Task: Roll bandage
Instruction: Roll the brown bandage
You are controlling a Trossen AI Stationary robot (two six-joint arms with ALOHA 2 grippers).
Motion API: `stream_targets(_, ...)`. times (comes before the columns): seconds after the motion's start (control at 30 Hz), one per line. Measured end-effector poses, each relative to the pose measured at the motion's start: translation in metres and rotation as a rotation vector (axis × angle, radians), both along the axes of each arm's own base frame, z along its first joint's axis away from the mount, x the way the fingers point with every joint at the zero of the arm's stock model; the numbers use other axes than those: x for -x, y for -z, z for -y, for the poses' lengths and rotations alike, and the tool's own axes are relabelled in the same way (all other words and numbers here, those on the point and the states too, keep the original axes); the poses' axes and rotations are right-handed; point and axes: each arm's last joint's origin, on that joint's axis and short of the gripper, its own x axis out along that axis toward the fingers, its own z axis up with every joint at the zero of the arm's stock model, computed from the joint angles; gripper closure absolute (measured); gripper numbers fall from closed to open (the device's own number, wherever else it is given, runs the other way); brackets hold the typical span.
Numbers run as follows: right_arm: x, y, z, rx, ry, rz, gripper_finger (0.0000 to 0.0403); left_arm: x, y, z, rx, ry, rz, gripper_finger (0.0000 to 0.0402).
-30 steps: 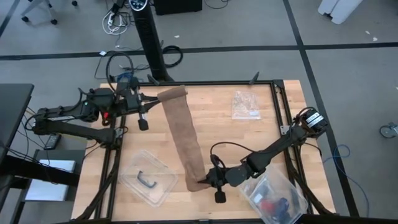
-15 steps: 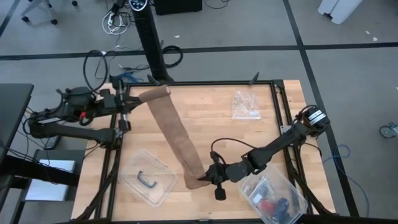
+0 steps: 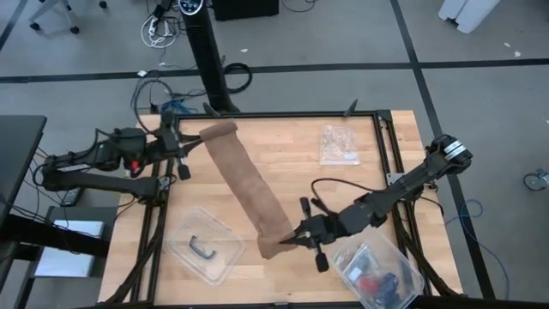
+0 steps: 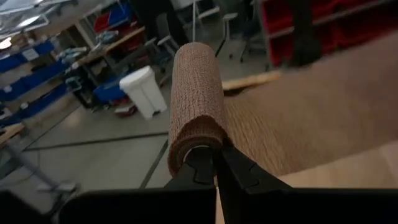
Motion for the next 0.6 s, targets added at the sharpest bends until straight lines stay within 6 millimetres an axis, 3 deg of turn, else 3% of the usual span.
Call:
stream_targets(0.27,0.02,-0.041,0.024,0.034,0.125,0.152,0.0403,-0.019,0.047,-0.003,0.044,-0.013,-0.08,0.0401)
stream_targets(0.6,0.031,-0.074,0.07,0.03,0.289,0.272,0.0403,-0.053,0.108,0.005,0.206,0.213,-0.094,0.0401)
